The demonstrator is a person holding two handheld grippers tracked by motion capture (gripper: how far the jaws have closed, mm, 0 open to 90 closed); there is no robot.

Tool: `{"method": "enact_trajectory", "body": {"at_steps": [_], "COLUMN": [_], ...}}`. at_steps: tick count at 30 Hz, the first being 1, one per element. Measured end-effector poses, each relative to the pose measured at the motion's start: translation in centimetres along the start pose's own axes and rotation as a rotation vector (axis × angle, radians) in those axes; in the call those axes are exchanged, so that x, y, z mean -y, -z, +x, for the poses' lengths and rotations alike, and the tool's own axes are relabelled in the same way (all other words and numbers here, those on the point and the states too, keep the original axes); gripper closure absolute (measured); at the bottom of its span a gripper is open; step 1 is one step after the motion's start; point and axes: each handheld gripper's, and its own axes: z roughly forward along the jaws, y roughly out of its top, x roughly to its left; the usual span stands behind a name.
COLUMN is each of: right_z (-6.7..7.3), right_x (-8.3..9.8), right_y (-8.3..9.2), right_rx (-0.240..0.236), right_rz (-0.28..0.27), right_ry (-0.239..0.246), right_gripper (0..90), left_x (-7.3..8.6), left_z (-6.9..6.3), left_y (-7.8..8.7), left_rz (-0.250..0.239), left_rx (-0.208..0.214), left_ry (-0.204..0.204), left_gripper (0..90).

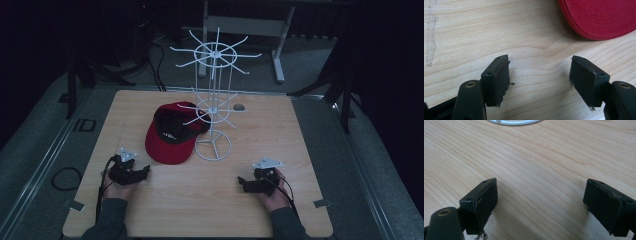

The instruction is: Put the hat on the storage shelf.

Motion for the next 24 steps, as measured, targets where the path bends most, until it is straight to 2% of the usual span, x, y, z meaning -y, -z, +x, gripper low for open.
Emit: {"method": "enact_trajectory", "body": {"at_steps": [13, 15, 17, 18, 19, 20, 21, 22, 24], "right_z": [0.0, 0.0, 0.0, 0.0, 0.0, 0.0, 0.0, 0.0, 0.0], "right_x": [0.0, 0.0, 0.0, 0.0, 0.0, 0.0, 0.0, 0.0, 0.0], "right_y": [0.0, 0.0, 0.0, 0.0, 0.0, 0.0, 0.0, 0.0, 0.0], "right_rx": [-0.002, -0.002, -0.002, -0.002, -0.002, -0.002, -0.002, -0.002, -0.002], "right_rz": [0.000, 0.000, 0.000, 0.000, 0.000, 0.000, 0.000, 0.000, 0.000], "right_ry": [0.001, 0.000, 0.001, 0.000, 0.000, 0.001, 0.001, 0.001, 0.001], "right_gripper": [12.1, 12.1, 12.1, 12.1, 12.1, 12.2, 12.2, 12.2, 12.2], "left_x": [-0.1, -0.2, -0.3, -0.4, -0.4, -0.4, -0.4, -0.4, -0.7], "left_z": [0.0, 0.0, 0.1, 0.4, 0.4, 0.6, 0.9, 0.9, 1.0], "left_y": [0.0, 0.0, 0.1, 0.3, 0.3, 0.4, 0.6, 0.6, 1.5], "left_rz": [0.010, 0.018, 0.027, 0.026, 0.026, 0.028, 0.030, 0.030, -0.008], "left_rx": [0.009, 0.014, 0.012, 0.019, 0.019, 0.043, 0.064, 0.064, 0.086], "left_ry": [-0.014, -0.016, -0.014, 0.021, 0.021, 0.051, 0.079, 0.079, 0.090], "left_gripper": [29.8, 32.1, 40.1, 42.4, 45.2, 45.2, 48.9, 49.2, 48.5]}}
